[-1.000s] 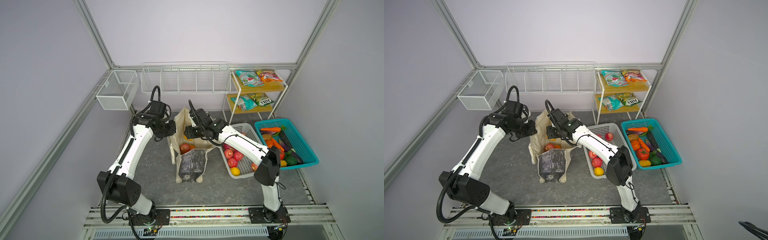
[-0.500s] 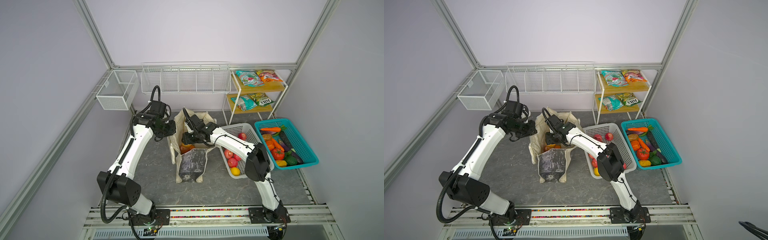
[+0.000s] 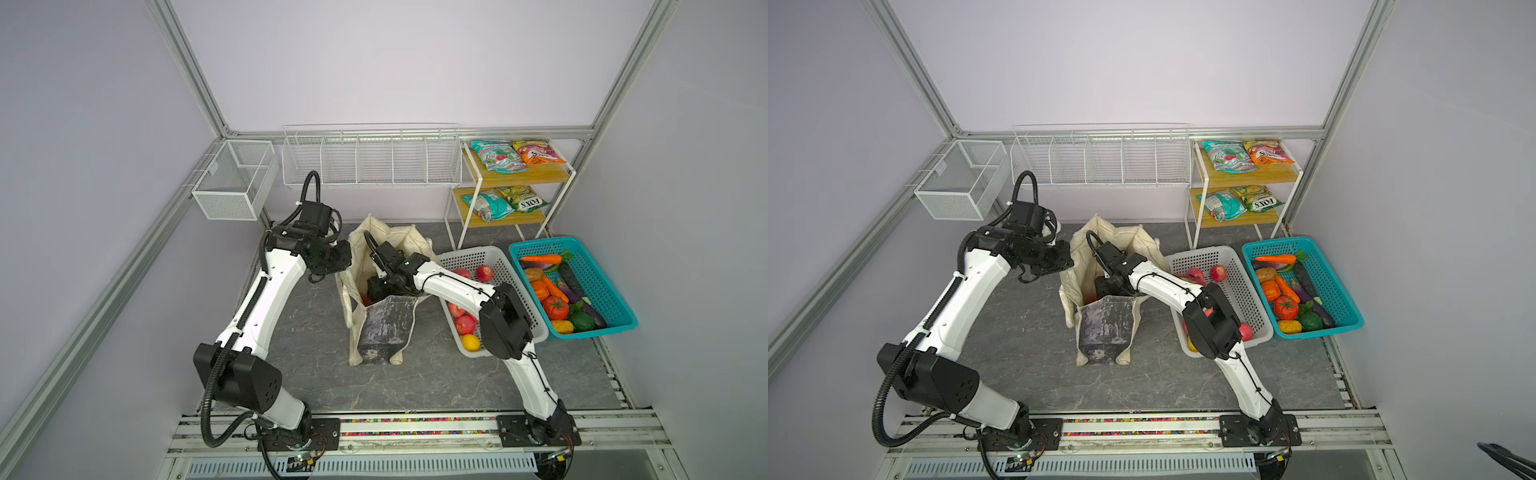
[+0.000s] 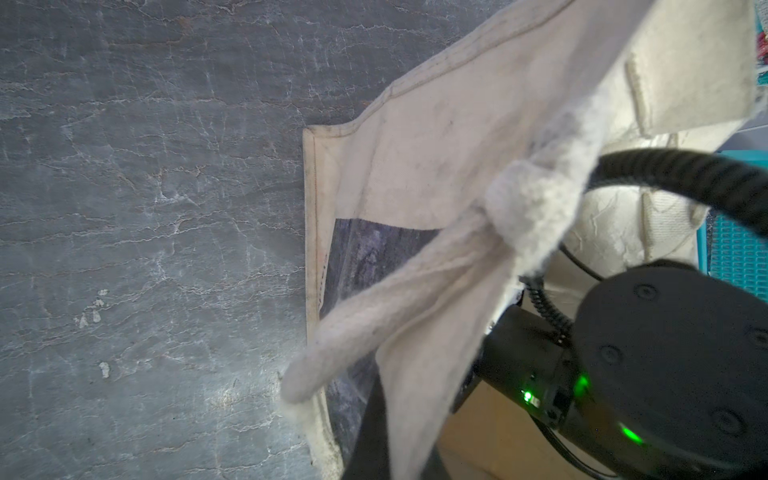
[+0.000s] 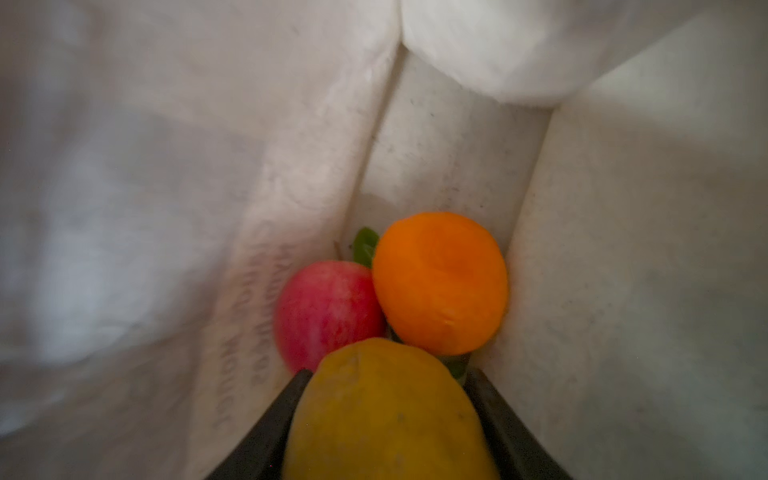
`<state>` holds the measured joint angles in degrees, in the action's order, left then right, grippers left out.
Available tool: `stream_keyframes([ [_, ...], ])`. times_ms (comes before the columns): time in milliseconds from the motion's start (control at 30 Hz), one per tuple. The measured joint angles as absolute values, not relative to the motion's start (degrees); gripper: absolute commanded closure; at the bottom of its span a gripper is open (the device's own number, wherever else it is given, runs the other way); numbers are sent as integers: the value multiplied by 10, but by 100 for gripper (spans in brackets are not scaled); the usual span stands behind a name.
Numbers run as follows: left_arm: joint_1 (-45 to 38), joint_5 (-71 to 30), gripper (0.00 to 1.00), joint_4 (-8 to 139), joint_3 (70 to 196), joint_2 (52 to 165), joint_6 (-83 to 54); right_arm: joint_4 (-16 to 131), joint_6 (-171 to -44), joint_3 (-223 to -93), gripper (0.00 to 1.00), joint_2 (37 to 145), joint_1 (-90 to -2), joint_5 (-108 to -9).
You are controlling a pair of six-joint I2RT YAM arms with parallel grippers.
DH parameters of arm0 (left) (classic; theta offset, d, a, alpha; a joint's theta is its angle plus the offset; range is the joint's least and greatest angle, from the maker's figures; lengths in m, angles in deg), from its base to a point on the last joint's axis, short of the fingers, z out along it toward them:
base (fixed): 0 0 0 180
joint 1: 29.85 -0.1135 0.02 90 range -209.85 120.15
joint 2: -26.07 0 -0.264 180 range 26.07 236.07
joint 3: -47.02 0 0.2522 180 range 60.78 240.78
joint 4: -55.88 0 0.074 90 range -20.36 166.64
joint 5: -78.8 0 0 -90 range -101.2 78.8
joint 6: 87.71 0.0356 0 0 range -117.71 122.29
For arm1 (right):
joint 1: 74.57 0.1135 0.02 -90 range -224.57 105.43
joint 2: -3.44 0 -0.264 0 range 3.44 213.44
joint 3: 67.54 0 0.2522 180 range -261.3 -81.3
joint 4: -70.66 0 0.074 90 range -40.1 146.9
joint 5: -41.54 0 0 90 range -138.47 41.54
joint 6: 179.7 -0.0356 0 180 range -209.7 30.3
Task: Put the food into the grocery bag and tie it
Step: 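Release the potato in the bag and lift the right gripper out, then move the right gripper back over the teal vegetable basket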
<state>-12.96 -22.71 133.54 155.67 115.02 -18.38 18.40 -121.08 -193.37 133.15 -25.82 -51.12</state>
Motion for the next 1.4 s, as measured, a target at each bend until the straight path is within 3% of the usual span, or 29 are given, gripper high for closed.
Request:
stream_keyframes([
  [433, -130, -230, 100, 1324, 1535, 1136, -182, 177, -1205, -1931, 1, 1329, -258, -491],
  [533, -130, -231, 100, 1317, 1526, 1134, -182, 170, -1197, -1930, 12, 1306, -258, -478],
  [900, -130, -239, 100, 1311, 1523, 1134, -171, 158, -1185, -1931, 12, 1160, -257, -422],
  [1167, -130, -245, 100, 1301, 1501, 1120, -167, 102, -1128, -1939, 12, 1078, -262, -328],
  [1400, -130, -248, 100, 1291, 1487, 1113, -167, 84, -1076, -1872, 12, 951, -346, -248],
])
